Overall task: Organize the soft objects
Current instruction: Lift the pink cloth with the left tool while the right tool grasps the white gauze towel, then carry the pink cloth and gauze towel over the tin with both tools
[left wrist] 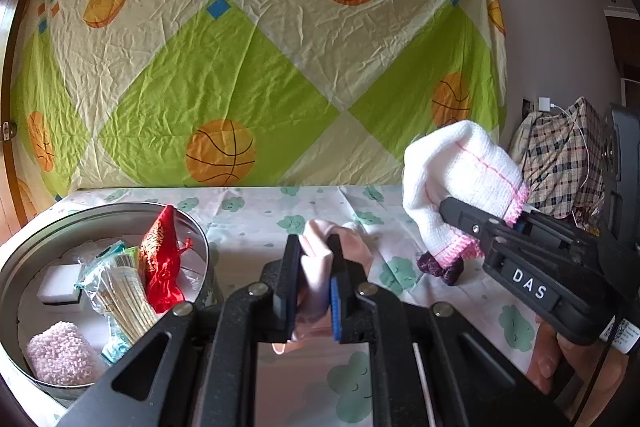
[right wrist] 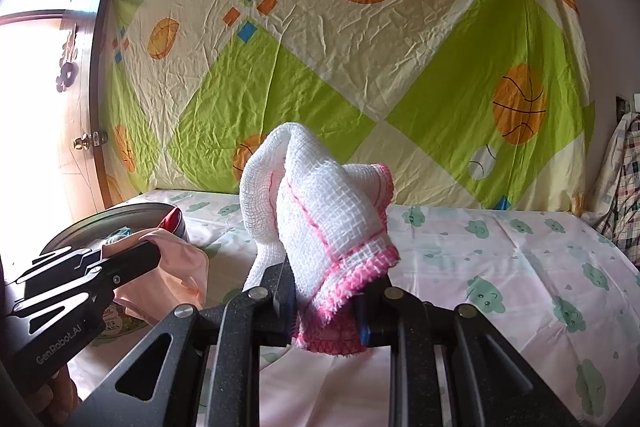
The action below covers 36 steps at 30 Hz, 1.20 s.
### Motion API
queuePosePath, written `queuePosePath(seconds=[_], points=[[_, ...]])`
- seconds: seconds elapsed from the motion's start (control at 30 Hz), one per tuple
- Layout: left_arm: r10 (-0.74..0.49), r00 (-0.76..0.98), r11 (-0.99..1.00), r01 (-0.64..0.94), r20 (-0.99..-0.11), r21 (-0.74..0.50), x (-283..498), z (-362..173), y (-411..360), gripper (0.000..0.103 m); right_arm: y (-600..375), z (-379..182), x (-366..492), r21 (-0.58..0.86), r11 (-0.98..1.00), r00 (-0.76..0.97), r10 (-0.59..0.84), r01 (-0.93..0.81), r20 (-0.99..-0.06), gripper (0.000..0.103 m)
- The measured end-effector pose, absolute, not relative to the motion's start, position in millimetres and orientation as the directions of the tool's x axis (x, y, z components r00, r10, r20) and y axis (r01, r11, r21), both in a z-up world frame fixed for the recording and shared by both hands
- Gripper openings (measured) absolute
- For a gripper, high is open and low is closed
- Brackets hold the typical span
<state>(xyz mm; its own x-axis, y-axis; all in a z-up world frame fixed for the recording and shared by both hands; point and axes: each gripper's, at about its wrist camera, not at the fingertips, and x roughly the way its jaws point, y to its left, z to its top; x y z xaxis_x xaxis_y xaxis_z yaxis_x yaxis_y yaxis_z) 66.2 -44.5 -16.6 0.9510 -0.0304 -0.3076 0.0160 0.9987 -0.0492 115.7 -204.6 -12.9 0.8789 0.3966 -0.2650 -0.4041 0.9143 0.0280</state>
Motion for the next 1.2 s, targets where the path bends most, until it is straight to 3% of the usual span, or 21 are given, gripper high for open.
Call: queuePosePath(seconds=[1.2], points=[[0.038,0.969,0.995,-0.06,-0.246,-0.081,47.4,-13.7,-2.5,0.01,-168.9,-12.5,92.5,0.028,0.876,0.846,0.473,-0.482,-0.244,0.024]])
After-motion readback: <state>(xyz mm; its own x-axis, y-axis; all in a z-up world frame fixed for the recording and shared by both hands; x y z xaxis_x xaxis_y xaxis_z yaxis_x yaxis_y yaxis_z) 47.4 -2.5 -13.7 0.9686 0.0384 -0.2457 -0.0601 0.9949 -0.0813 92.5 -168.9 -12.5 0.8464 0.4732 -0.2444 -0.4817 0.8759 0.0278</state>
